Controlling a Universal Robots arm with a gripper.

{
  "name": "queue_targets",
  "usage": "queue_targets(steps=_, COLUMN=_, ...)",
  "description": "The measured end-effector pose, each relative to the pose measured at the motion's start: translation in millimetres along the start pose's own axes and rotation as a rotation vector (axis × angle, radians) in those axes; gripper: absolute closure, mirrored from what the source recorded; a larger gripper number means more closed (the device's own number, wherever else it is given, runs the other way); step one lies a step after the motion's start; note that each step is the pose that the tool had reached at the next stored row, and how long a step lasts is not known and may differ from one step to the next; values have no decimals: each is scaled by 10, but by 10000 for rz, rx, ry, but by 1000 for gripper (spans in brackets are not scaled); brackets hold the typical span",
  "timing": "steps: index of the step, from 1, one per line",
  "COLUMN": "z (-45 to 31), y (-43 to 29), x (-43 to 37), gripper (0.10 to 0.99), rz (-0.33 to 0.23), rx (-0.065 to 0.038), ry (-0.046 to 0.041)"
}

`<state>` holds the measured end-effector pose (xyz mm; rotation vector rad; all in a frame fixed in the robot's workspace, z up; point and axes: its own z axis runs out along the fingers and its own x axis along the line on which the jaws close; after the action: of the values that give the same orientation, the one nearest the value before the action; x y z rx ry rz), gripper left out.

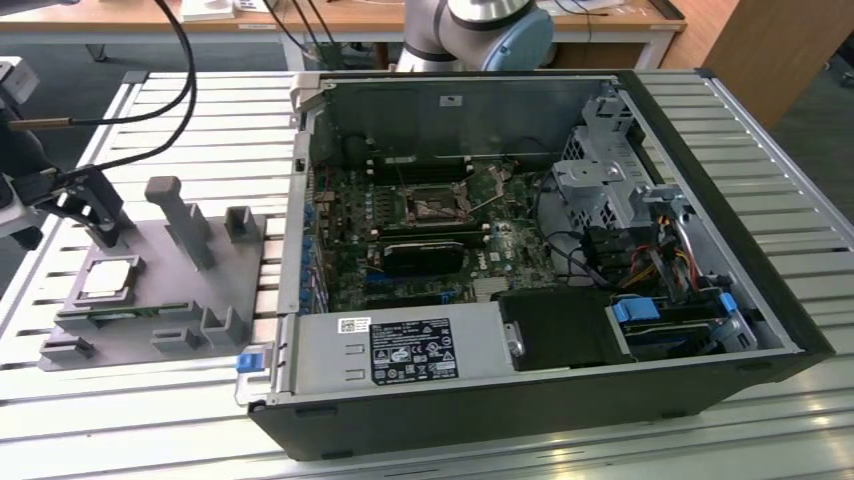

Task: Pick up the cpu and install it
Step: 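Pick up the cpu and move it towards the insertion slot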

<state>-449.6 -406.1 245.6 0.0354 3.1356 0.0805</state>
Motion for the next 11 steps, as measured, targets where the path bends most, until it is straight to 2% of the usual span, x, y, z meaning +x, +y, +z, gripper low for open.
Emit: queue_targets(steps=11, z=199, y=-17, x=2, gripper=251, rz=-43, rx=28, ry=21)
